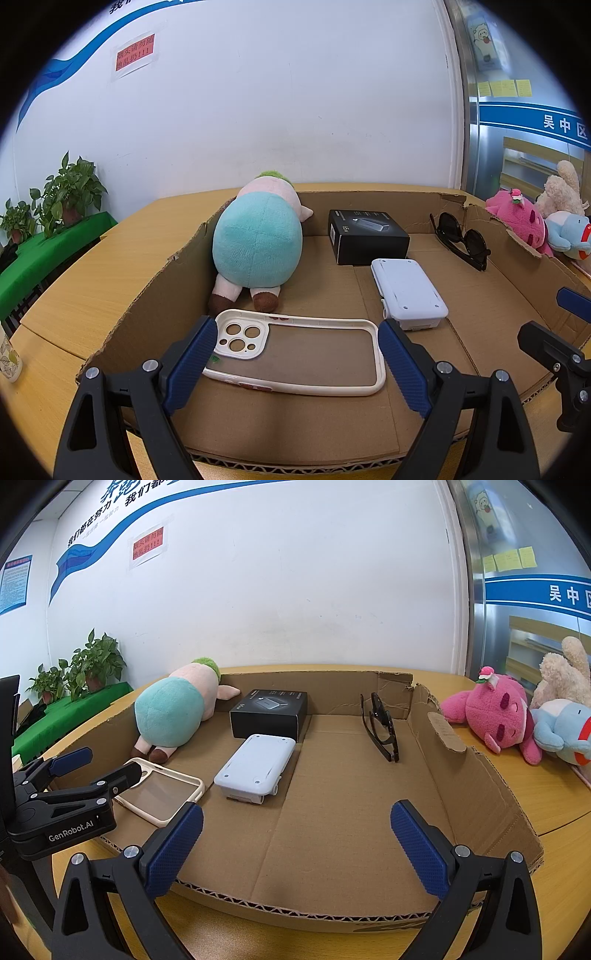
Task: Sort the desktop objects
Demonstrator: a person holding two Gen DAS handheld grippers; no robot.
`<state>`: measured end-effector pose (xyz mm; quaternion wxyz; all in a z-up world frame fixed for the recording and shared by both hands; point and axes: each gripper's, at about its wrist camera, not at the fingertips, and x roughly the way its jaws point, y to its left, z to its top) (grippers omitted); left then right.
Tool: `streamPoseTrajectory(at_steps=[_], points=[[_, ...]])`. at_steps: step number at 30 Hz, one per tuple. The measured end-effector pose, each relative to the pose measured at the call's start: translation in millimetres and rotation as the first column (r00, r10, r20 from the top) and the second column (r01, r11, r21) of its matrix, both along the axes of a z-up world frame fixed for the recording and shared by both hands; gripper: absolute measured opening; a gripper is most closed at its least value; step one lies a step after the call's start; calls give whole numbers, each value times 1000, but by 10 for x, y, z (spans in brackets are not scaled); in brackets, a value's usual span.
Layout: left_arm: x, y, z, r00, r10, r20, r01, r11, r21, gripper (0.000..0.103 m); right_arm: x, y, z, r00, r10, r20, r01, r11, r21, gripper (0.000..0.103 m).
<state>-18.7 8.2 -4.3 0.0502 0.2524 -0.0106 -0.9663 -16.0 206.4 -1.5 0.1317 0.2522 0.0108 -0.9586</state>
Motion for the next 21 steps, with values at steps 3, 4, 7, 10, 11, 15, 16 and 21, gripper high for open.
streamPoseTrajectory(at_steps=[3, 4, 7, 10, 11, 15, 16, 21], points=[[-66, -20, -22, 1000, 7, 13, -7, 1000, 0, 101, 1, -1, 2, 1000, 0, 0, 0, 1000, 0, 103], [-124, -24, -30, 1000, 8, 26, -8, 1000, -2, 103, 2, -1, 3, 1000, 0, 1, 0, 1000, -1, 103], [-169, -30, -44, 1000, -1, 31, 1, 1000, 2, 103, -10, -3, -5, 1000, -6, 5, 6, 1000, 2, 103], [-167, -37, -56, 999, -6, 33, 5, 1000, 5, 103, -9, -3, 1, 1000, -8, 0, 8, 1000, 1, 103], [-184, -49, -59, 999, -13, 37, 13, 1000, 8, 103, -13, -4, 2, 1000, -8, 1, 8, 1000, 2, 103], [-215, -61, -68, 999, -24, 46, 23, 1000, 11, 103, -18, -3, 6, 1000, -7, 1, 7, 1000, 2, 103], [-212, -57, -67, 999, -23, 46, 23, 1000, 11, 103, -15, -3, 6, 1000, -7, 1, 7, 1000, 2, 103], [-215, -56, -68, 999, -23, 46, 22, 1000, 11, 103, -13, -4, 7, 1000, -7, 1, 7, 1000, 2, 103]])
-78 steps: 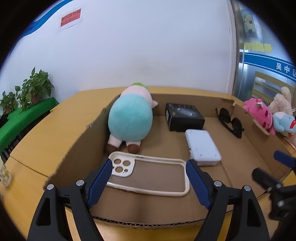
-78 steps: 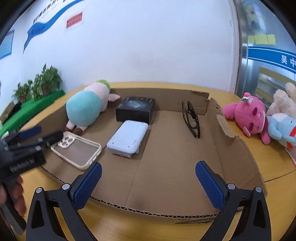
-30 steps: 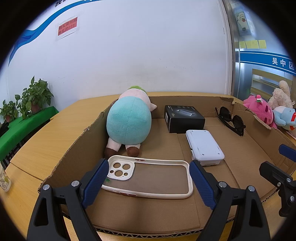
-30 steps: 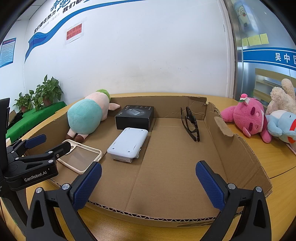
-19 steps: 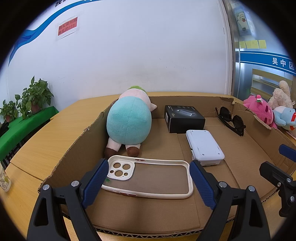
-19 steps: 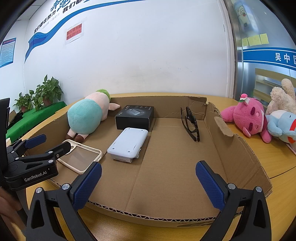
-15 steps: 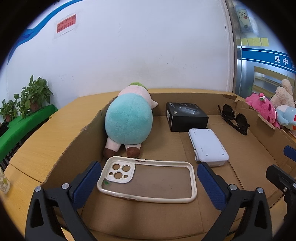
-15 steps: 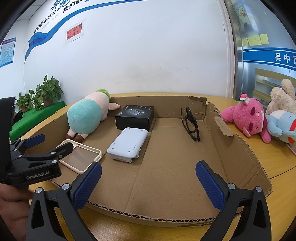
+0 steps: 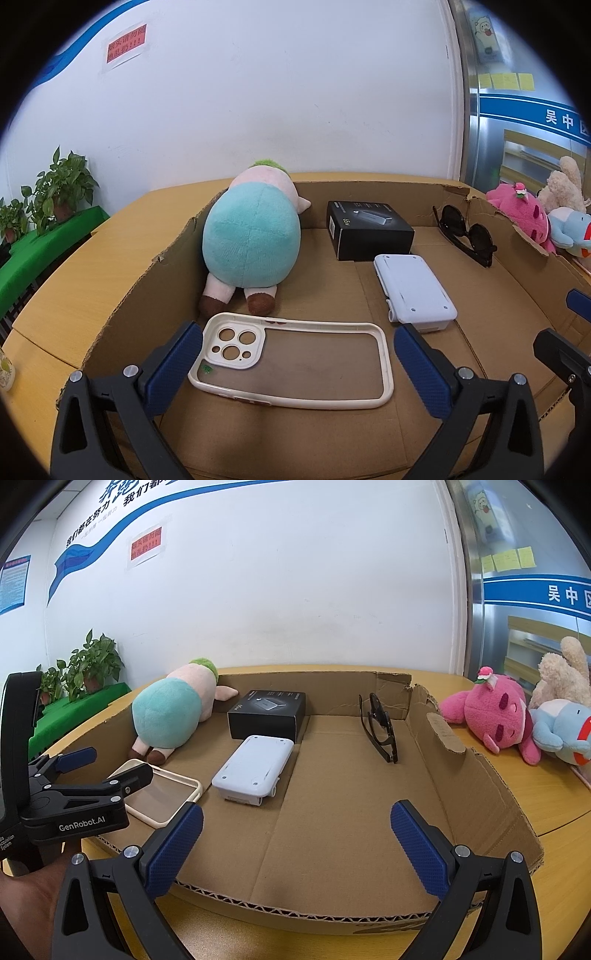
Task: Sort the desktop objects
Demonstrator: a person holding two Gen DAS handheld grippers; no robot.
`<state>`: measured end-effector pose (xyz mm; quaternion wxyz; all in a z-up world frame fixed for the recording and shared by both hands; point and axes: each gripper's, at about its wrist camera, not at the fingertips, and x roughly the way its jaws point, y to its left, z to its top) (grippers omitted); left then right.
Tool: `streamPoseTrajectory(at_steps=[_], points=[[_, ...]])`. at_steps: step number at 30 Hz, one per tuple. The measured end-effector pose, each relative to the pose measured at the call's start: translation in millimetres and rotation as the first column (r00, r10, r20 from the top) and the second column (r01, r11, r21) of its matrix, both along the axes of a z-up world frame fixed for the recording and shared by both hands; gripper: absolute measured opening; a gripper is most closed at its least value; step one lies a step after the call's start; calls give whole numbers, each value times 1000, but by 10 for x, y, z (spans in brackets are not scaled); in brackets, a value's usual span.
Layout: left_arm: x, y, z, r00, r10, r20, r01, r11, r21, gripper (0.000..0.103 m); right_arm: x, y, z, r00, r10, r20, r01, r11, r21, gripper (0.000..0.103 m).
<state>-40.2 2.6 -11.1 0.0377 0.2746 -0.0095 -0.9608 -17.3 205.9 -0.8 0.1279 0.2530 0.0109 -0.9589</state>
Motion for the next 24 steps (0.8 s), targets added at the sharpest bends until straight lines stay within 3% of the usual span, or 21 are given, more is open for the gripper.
streamPoseTrajectory(at_steps=[3, 8, 15, 20, 22, 24], points=[[17, 0, 1, 1000, 3, 6, -3, 1000, 1, 103, 0, -2, 0, 1000, -1, 0, 1, 1000, 1, 103], [-84, -15, -5, 990, 7, 139, -8, 1000, 10, 103, -18, -10, -2, 1000, -5, 4, 5, 1000, 9, 103], [79, 8, 45, 1000, 6, 18, -6, 1000, -3, 102, -21, -20, -1, 1000, -8, 3, 8, 1000, 8, 103], [208, 83, 103, 994, -86, -67, 85, 996, -27, 103, -18, -24, 11, 1000, -9, 1, 9, 1000, 8, 103], [192, 77, 119, 996, -60, -64, 58, 998, -39, 103, -18, -29, 17, 1000, -13, 1, 13, 1000, 7, 103], [104, -15, 88, 1000, 19, -5, -19, 1000, -9, 102, -19, -34, 27, 1000, -20, 1, 20, 1000, 6, 103]])
